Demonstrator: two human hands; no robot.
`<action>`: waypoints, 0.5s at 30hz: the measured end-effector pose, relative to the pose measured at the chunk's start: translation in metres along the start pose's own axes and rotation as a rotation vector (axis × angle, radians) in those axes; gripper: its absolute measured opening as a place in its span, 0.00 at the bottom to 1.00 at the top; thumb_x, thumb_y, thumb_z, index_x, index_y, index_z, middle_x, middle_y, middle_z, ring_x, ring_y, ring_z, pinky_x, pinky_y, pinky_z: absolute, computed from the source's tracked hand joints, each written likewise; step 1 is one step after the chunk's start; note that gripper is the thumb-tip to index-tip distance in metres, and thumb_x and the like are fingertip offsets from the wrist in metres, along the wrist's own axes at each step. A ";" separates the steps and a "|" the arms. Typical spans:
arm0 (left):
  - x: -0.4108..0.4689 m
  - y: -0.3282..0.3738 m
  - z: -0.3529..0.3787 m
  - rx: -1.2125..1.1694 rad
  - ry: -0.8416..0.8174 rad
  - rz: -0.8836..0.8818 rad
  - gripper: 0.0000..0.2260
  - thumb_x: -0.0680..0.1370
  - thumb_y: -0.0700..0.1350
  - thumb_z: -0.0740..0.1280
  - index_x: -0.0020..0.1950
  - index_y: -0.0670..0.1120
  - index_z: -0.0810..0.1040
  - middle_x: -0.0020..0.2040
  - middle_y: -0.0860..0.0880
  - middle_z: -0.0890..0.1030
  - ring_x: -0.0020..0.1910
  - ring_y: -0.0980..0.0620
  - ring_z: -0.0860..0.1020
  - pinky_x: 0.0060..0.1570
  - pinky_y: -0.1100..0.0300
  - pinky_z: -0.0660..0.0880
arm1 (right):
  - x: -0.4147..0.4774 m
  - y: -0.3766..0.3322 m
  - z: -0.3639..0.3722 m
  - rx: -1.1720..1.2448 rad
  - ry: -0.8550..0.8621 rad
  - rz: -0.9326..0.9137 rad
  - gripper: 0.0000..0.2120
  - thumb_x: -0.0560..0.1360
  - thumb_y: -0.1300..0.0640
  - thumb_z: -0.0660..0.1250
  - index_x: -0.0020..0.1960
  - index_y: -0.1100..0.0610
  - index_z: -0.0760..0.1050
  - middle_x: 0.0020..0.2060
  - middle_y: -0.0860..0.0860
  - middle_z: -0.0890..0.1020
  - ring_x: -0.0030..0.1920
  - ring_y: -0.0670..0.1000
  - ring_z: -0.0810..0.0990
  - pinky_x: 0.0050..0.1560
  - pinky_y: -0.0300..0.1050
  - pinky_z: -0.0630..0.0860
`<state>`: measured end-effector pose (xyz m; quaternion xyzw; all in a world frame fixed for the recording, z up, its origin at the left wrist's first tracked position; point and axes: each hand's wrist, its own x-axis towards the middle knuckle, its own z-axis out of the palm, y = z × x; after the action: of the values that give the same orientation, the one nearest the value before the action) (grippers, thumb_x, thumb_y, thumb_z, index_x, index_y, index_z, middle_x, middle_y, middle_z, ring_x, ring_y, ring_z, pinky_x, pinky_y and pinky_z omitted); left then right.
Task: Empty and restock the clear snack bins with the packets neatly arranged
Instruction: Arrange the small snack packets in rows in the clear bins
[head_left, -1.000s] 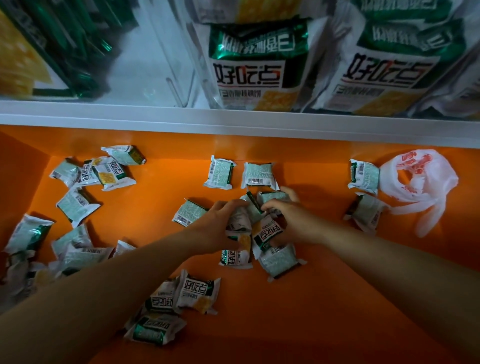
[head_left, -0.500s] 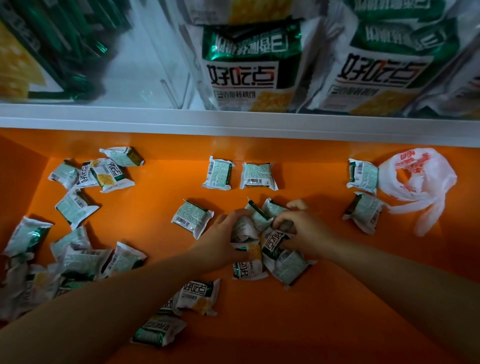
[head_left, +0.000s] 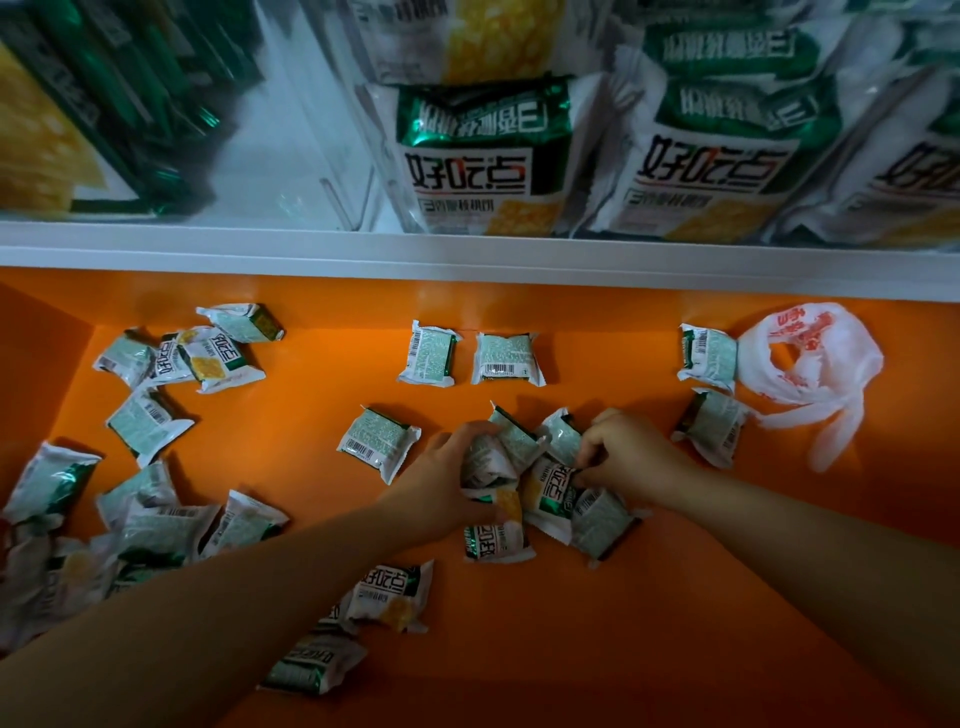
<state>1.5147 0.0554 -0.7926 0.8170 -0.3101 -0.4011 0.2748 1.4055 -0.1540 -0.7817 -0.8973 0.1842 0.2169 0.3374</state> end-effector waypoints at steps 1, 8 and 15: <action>-0.002 0.003 -0.002 0.016 -0.003 0.000 0.38 0.66 0.51 0.79 0.69 0.62 0.61 0.62 0.49 0.70 0.58 0.51 0.74 0.54 0.63 0.75 | -0.003 0.000 -0.003 -0.014 -0.002 -0.007 0.11 0.69 0.57 0.76 0.33 0.49 0.75 0.40 0.44 0.71 0.46 0.46 0.73 0.37 0.32 0.65; -0.033 0.055 -0.033 0.157 -0.011 0.081 0.38 0.67 0.50 0.78 0.71 0.58 0.61 0.64 0.47 0.69 0.52 0.52 0.75 0.53 0.59 0.77 | -0.044 -0.025 -0.048 -0.111 0.109 -0.076 0.16 0.69 0.58 0.75 0.31 0.45 0.71 0.41 0.45 0.71 0.47 0.47 0.72 0.39 0.35 0.64; -0.105 0.137 -0.079 0.400 -0.008 0.236 0.38 0.69 0.52 0.77 0.71 0.61 0.58 0.68 0.49 0.63 0.60 0.47 0.73 0.56 0.52 0.75 | -0.129 -0.072 -0.105 -0.234 0.255 -0.179 0.04 0.69 0.60 0.75 0.43 0.59 0.82 0.47 0.49 0.70 0.53 0.49 0.72 0.46 0.36 0.65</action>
<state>1.4897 0.0581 -0.6045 0.8117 -0.4778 -0.2999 0.1512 1.3591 -0.1514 -0.6062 -0.9635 0.1183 0.0904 0.2225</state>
